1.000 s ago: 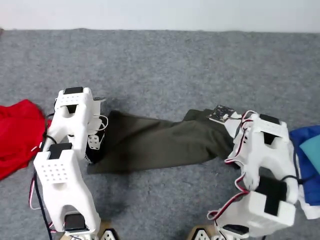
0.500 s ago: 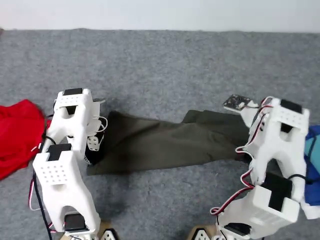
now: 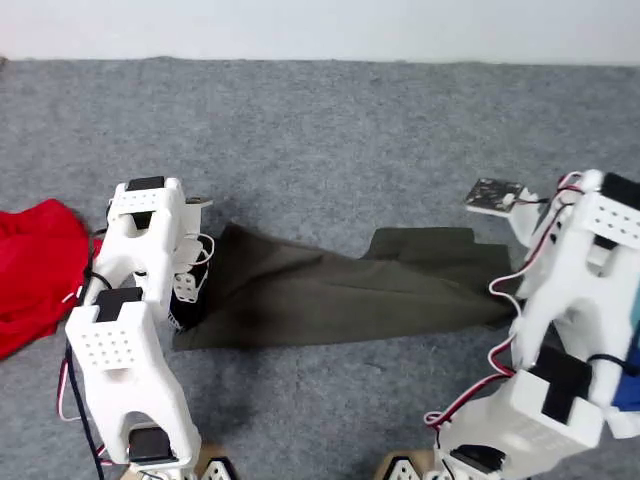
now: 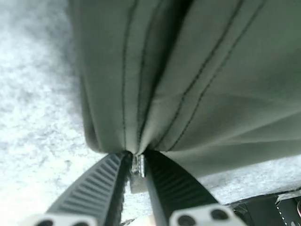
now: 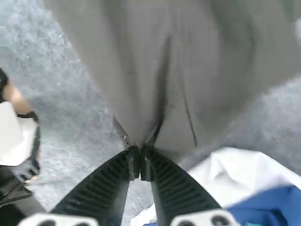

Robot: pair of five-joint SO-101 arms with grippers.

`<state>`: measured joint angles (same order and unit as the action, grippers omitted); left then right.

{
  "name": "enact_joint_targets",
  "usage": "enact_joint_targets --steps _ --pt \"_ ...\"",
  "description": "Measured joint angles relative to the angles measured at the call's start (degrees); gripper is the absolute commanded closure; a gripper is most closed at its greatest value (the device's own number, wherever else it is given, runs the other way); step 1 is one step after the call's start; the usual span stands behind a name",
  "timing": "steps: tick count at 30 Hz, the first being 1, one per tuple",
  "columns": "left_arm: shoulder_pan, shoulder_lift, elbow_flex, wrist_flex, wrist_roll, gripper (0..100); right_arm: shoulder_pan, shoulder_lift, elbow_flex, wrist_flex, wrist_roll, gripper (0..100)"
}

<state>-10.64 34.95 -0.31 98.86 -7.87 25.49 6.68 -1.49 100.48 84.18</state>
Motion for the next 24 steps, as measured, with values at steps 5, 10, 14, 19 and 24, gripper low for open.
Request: enact_joint_targets --steps 5,10,14,19,24 --pt "0.00 0.00 0.00 0.00 0.00 99 1.41 0.00 -0.53 0.00 0.44 99.0" --pt "0.00 0.00 0.00 0.00 0.00 99 1.76 2.20 4.57 0.00 0.44 99.0" --pt "0.00 0.00 0.00 0.00 0.00 99 1.85 5.71 9.76 0.00 0.44 99.0" --pt "0.00 0.00 0.00 0.00 0.00 99 1.85 10.90 11.16 0.00 0.44 99.0" --pt "0.00 0.00 0.00 0.00 0.00 99 -0.79 17.14 10.55 -0.26 -1.14 96.9"
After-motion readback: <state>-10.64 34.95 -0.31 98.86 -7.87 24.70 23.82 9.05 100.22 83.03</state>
